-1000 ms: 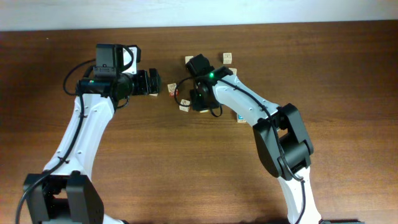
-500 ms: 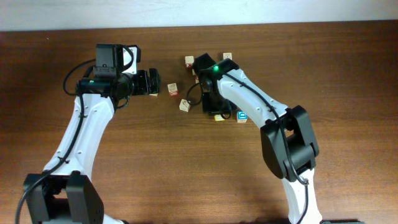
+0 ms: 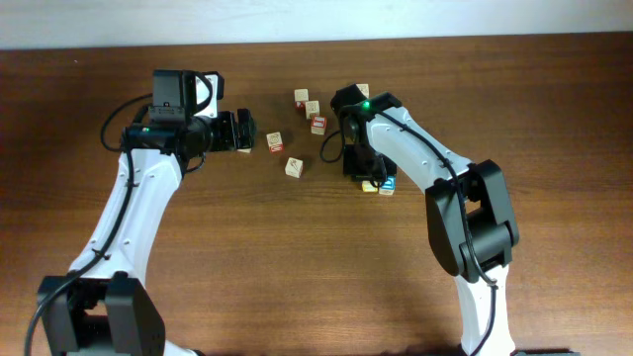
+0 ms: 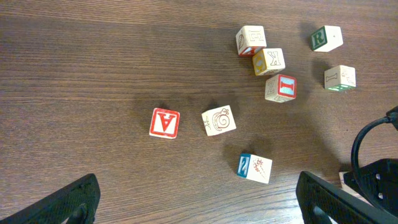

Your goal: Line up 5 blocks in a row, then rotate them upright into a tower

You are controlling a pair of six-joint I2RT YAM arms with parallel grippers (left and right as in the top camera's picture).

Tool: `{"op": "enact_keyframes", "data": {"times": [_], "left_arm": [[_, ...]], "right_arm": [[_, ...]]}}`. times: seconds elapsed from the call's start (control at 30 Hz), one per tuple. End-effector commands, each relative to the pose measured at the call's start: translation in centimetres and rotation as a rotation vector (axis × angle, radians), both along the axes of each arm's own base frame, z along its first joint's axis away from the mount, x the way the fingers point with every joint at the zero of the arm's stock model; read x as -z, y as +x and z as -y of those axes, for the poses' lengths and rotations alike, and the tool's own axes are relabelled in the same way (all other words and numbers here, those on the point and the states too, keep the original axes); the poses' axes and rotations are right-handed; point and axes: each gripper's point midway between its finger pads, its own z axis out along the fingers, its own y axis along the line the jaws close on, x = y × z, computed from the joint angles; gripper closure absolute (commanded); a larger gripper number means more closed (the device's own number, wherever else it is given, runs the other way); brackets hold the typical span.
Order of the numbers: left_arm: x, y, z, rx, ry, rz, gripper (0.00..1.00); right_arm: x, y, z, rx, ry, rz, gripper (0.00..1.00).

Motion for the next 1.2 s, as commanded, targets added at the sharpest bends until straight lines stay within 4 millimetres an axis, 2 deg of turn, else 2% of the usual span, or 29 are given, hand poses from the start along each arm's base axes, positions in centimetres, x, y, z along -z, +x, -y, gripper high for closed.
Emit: {"op": "enact_keyframes", "data": {"times": [0.0,0.03,0.17,0.3,0.4,0.5,0.57,0.67,0.8,0.9,1.0,1.17], "left_arm": [[-0.5,0.4,0.2,-0.005,-0.007,0.012,0.01],[-0.5,0.4,0.2,-0.005,-0.007,0.012,0.01],[-0.5,0.4,0.2,-0.005,-0.007,0.012,0.01],[-0.5,0.4,0.2,-0.005,-0.007,0.012,0.01],[-0.5,0.4,0.2,-0.005,-0.007,0.012,0.01],[-0.5,0.4,0.2,-0.005,-0.007,0.012,0.01],[-0.5,0.4,0.2,-0.005,-0.007,0.012,0.01],[-0.5,0.4,0.2,-0.005,-0.007,0.012,0.01],[-0.5,0.4,0.2,-0.005,-0.007,0.012,0.01],[-0.5,0.4,0.2,-0.005,-0.007,0.012,0.01],[-0.5,0.4,0.2,-0.005,-0.007,0.012,0.01],[-0.5,0.4,0.2,-0.005,-0.007,0.012,0.01]], "right_arm": [[-0.9,-0.3,-0.1,-0.005,-0.009,0.017,0.74],[-0.7,-0.6,-0.2,-0.009,-0.011,0.013,0.68],[-0.7,-0.6,-0.2,-0.008,-0.012,0.011,0.66],[-1.0,-0.4,-0.3,-0.007,-0.009,0.018,0.59],[-2.6,0.2,-0.6,-0.008,-0.002,0.033,0.53],[-4.5,1.0,-1.0,-0.015,0.01,0.058,0.52],[-5.9,2.1,-2.1,-0.036,0.059,0.094,0.51],[-6.5,3.2,-5.5,-0.065,0.185,0.147,0.46],[-5.5,4.0,-10.5,-0.104,0.276,0.214,0.45],[-4.6,4.3,-13.3,-0.101,0.307,0.255,0.45],[-3.8,4.4,-14.6,-0.069,0.324,0.266,0.44],[-2.1,4.8,-14.7,-0.02,0.321,0.259,0.39]]}}
